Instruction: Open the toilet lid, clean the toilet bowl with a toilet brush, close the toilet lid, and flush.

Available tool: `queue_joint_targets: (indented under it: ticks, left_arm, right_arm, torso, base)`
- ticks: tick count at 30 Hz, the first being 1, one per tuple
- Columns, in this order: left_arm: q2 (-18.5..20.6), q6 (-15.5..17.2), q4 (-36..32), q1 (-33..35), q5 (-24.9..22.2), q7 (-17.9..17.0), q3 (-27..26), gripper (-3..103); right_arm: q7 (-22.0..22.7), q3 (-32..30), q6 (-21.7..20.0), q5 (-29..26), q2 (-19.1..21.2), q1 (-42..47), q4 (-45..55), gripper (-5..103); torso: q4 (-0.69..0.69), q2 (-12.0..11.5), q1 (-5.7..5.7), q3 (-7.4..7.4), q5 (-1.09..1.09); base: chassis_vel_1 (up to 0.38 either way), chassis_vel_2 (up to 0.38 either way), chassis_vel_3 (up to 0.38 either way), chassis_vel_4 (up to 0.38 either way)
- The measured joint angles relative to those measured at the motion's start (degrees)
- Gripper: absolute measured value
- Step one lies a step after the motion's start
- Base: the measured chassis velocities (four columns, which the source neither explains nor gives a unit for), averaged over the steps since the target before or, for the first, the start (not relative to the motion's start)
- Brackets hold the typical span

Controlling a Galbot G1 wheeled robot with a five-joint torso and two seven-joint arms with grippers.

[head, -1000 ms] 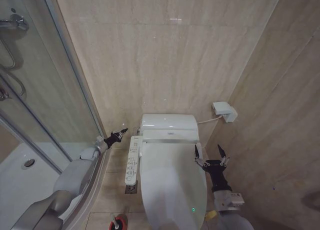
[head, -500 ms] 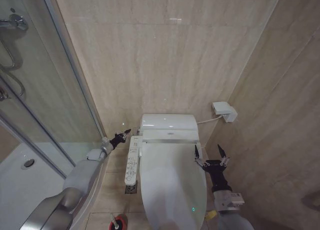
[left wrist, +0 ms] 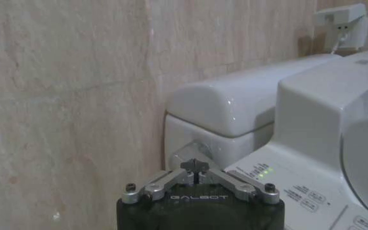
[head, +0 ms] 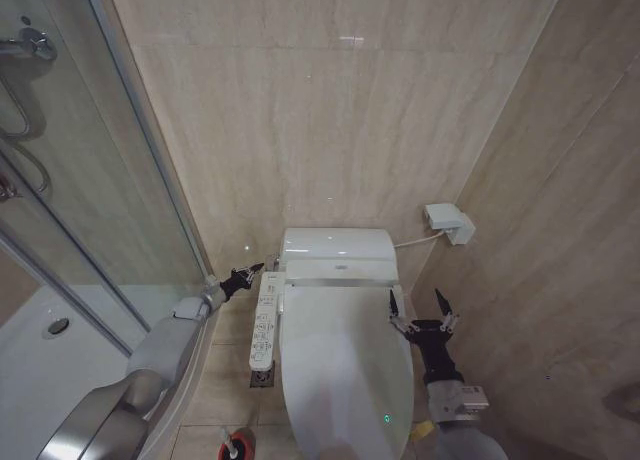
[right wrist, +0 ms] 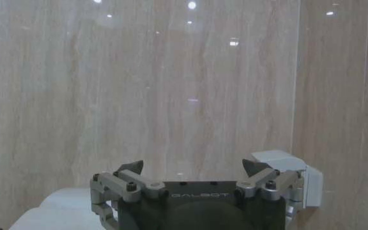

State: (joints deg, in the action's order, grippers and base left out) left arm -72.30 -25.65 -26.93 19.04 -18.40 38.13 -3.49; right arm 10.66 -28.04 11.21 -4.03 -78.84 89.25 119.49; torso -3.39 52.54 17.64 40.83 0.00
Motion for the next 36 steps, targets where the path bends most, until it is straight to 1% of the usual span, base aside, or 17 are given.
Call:
queue_joint_targets:
  ticks: [17,23,28,36]
  left_arm:
    - [-0.3,-0.4,0.9,-0.1,0.5,0.7,-0.4,0]
    - [-0.2,-0.4,0.8,0.1,0.5,0.8,-0.4,0]
    - [-0.2,-0.6,0.6,0.3,0.5,1.7,-0.5,0]
    - [-0.1,-0.9,0.5,1.0,0.7,2.9,-0.4,0]
  right_arm:
    - [0.0,0.0,0.0,0.0,0.0,0.0,0.0,100]
    - [0.0,0.0,0.0,0.0,0.0,0.0,0.0,100]
    - [0.0,0.0,0.0,0.0,0.0,0.0,0.0,100]
    - [0.0,0.0,0.0,0.0,0.0,0.0,0.0,100]
  torso:
    - [0.0,0.0,-0.01,0.0,0.0]
    - [0.01,0.0,-0.01,0.0,0.01]
    - [-0.01,0.0,0.05,0.01,0.01]
    - [0.01,0.0,-0.02,-0.01,0.01]
  base:
    - [0.0,0.0,0.0,0.0]
    - [-0.069,0.036,0.077,-0.028]
    - [-0.097,0.044,0.084,-0.058]
    - [-0.008,0.003,0.005,-0.004]
